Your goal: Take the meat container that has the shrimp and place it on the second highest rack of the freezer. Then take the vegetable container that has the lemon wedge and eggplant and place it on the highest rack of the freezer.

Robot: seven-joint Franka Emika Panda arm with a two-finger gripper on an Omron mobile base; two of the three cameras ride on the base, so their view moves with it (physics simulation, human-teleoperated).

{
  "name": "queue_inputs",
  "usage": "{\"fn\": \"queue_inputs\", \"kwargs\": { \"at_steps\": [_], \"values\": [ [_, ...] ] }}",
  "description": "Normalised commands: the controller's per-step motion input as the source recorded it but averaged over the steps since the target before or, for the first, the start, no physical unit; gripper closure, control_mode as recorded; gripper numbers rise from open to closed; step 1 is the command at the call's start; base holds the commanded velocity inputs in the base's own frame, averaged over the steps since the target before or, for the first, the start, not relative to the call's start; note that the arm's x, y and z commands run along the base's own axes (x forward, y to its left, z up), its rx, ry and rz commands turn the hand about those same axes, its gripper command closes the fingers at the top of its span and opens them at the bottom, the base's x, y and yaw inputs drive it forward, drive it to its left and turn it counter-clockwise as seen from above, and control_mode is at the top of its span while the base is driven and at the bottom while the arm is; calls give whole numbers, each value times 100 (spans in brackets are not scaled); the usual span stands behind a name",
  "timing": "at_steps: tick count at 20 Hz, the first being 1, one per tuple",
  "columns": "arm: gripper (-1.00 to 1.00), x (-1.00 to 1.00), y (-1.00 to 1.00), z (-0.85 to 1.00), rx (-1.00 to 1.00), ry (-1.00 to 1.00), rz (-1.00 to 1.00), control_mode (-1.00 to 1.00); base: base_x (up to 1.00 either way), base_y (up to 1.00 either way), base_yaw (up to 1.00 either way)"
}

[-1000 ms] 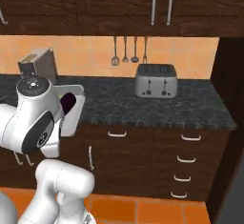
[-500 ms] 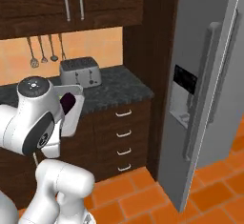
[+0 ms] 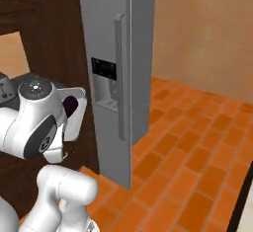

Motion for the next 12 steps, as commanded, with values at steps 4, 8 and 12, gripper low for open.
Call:
{"fn": "queue_inputs", "kwargs": {
  "at_steps": [4,8,12],
  "values": [
    [100,0,0,0,0,0,0,100,5,-41,-83],
    [100,0,0,0,0,0,0,100,34,-44,-71],
    [100,0,0,0,0,0,0,100,77,-46,-46]
  ]
}}
